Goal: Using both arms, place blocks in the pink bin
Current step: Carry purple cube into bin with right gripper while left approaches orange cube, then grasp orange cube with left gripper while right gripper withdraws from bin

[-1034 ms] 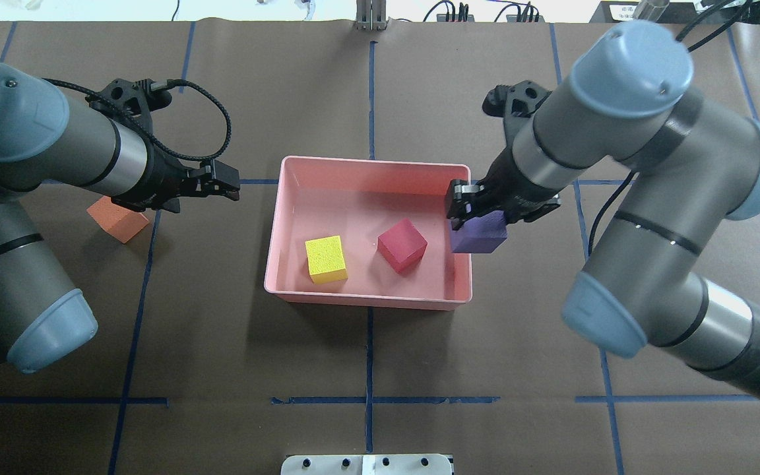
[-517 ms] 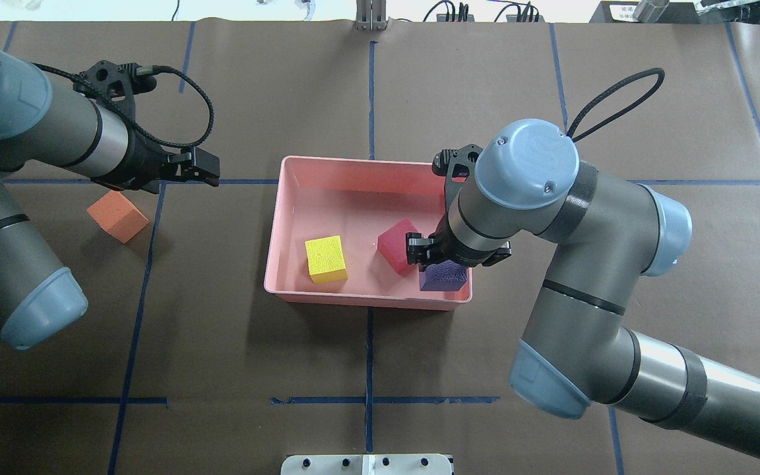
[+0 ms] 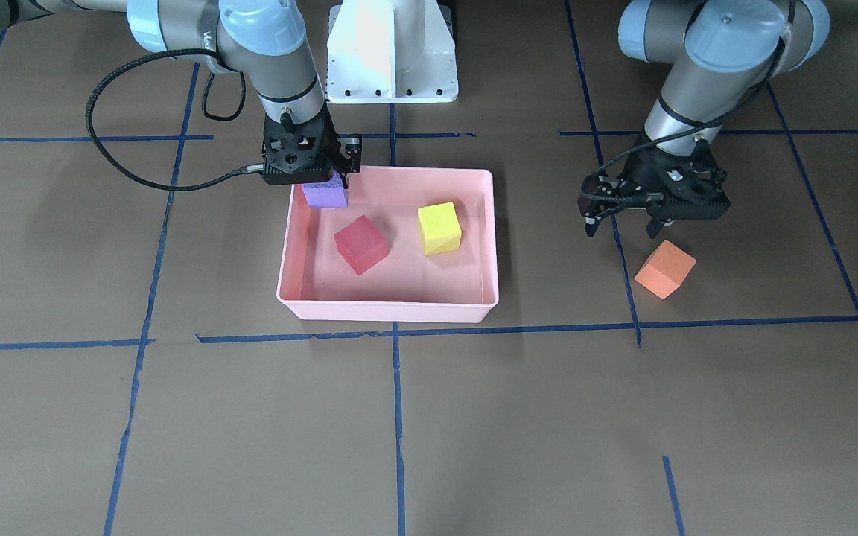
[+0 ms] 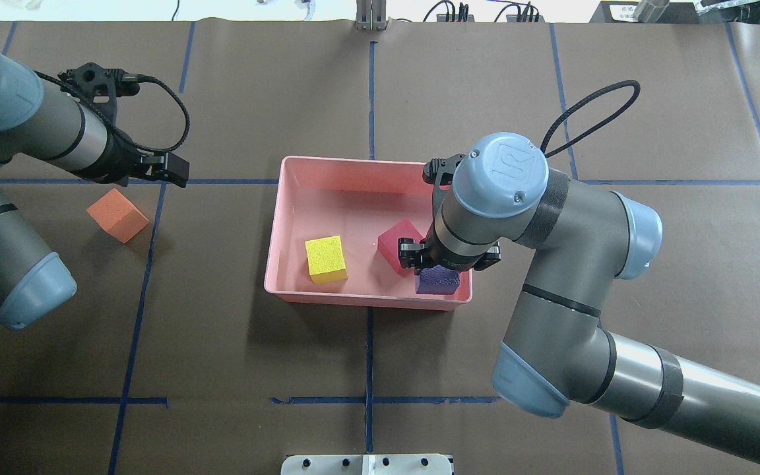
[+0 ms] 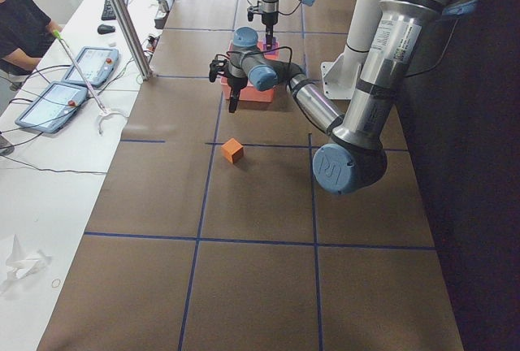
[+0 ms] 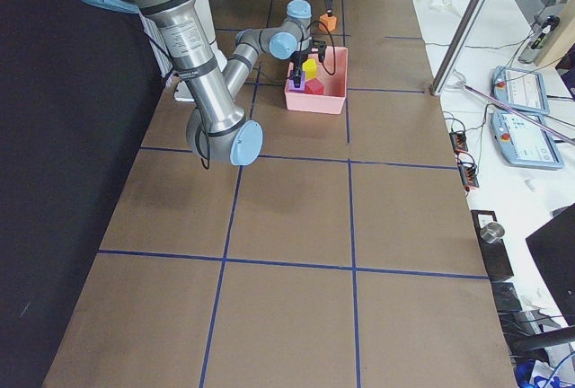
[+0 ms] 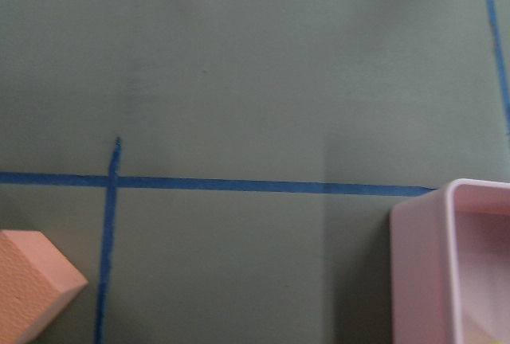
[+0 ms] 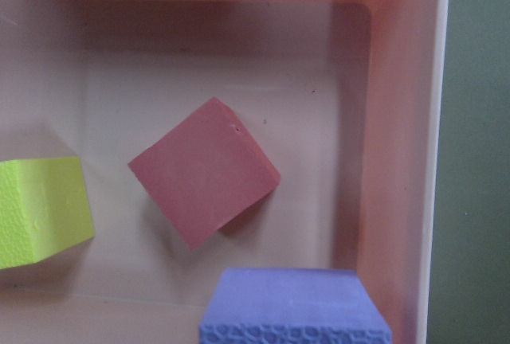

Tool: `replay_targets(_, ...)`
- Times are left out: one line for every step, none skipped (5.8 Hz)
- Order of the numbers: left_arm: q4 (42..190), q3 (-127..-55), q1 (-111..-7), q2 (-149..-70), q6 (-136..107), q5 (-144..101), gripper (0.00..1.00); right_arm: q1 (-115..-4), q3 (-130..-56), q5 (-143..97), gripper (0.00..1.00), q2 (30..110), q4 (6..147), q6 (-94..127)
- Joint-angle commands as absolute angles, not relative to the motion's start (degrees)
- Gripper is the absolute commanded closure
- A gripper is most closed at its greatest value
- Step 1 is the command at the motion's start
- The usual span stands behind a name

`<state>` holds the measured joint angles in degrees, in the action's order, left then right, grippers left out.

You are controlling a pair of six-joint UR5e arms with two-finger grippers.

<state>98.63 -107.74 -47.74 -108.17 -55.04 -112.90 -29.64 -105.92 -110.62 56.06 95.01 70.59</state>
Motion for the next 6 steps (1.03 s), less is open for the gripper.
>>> replay_targets(98.61, -102.08, -48.95, -108.02, -54.56, -113.9, 0.0, -29.53, -106.17, -109.95, 0.0, 55.99, 94.92, 70.66)
replay_targets(98.7, -99.08, -49.48, -107.93, -64.76, -115.65, 0.0, -29.88, -107.65, -110.04, 0.0, 56.07, 95.01, 70.58)
replay_targets(98.88, -98.62, -49.74, -106.54, -73.65, -115.75, 0.0, -32.15, -111.32, -111.08, 0.0, 56.77, 95.53, 70.58)
replay_targets(102.62, -98.44, -49.57, -105.13, -84.09, -115.66, 0.0, -35.65, -115.45, -114.57, 0.0, 59.91, 95.62, 70.58)
replay_targets(104.83, -98.26, -49.57, -103.2, -87.24, -115.49, 0.0, -36.81, -118.88, -115.65, 0.0, 63.94, 95.54, 70.4)
replay_targets(104.85, -97.74, -49.57, -102.75, -87.97, -115.4, 0.0, -37.17, -120.22, -115.66, 0.0, 64.59, 95.62, 70.49)
